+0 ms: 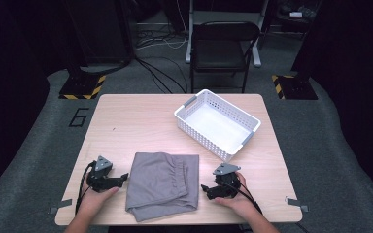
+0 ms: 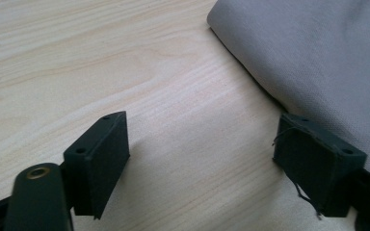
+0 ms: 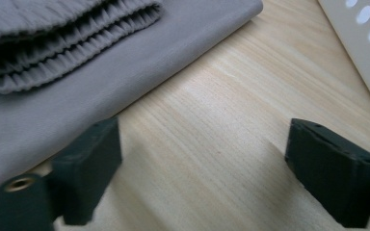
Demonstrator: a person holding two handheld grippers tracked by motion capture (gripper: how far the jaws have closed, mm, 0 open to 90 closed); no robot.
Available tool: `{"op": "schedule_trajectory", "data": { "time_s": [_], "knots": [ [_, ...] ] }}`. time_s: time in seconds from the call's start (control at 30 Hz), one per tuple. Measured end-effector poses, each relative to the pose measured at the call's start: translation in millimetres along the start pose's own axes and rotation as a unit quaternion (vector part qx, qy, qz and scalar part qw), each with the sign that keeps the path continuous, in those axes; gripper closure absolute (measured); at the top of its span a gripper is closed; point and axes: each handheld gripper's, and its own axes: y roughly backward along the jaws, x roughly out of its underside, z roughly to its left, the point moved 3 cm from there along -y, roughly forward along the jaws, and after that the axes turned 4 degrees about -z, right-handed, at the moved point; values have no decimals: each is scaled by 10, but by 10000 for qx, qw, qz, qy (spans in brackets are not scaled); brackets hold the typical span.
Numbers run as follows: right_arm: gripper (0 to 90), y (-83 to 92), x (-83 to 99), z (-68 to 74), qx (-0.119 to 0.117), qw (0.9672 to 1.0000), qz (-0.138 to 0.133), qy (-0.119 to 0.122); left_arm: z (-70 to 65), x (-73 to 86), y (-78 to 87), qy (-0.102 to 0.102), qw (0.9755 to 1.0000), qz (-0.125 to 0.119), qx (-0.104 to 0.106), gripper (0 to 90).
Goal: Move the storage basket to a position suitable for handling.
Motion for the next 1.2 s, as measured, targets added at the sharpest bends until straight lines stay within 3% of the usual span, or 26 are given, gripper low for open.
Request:
{"op": "schedule_trajectory", "data": {
  "time_s": [0.17,0.3,0.37,0.43,0.5,0.53,0.67,0.83,0.97,1.1,1.2],
  "knots": [
    [246,33,-37,9,48,9998,198,-37,13,-15,36,249,9997,67,18,262],
    [333,47,-66,43,117,9995,259,-166,2,-42,80,628,9980,25,98,303],
    [376,72,-77,63,64,9990,396,-195,-24,-66,125,801,9966,-10,179,341],
    [398,93,-111,94,-43,9987,439,-258,-67,-87,164,903,9950,-24,421,358],
    [427,126,-164,137,-50,9990,356,-274,-138,-105,190,829,9953,-65,497,361],
    [431,137,-204,181,-39,9987,320,-393,-170,-108,202,804,9952,-22,554,361],
    [426,130,-271,273,-145,9988,320,-345,-262,-121,207,722,9951,-37,668,351],
    [412,77,-280,375,-254,9990,361,17,-355,-130,164,705,9945,75,771,346],
    [407,35,-295,415,-312,9988,376,32,-437,-120,127,544,9947,193,847,350],
    [420,-15,-281,465,-287,9980,547,151,-471,-106,110,470,9948,309,849,378],
    [445,-39,-262,491,-253,9965,685,397,-487,-102,105,448,9949,272,861,414]
  ]
}}
